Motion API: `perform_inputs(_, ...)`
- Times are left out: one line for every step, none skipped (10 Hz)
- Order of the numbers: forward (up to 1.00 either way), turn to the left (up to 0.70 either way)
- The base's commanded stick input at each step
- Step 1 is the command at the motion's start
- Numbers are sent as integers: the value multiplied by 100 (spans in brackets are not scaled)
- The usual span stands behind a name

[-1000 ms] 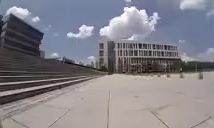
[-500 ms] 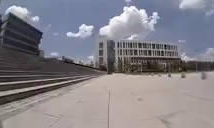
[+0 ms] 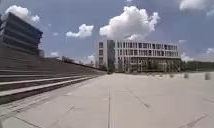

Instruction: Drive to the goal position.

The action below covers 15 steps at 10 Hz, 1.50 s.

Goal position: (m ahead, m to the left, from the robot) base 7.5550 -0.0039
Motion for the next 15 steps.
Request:
perform_inputs(70,0)
perform_inputs(70,0)
perform_inputs(70,0)
perform_inputs(70,0)
perform_inputs(70,0)
perform_inputs(70,0)
perform_inputs(70,0)
perform_inputs(70,0)
perform_inputs(70,0)
perform_inputs(70,0)
perform_inputs(70,0)
perform_inputs(70,0)
perform_inputs(70,0)
perform_inputs(70,0)
perform_inputs(70,0)
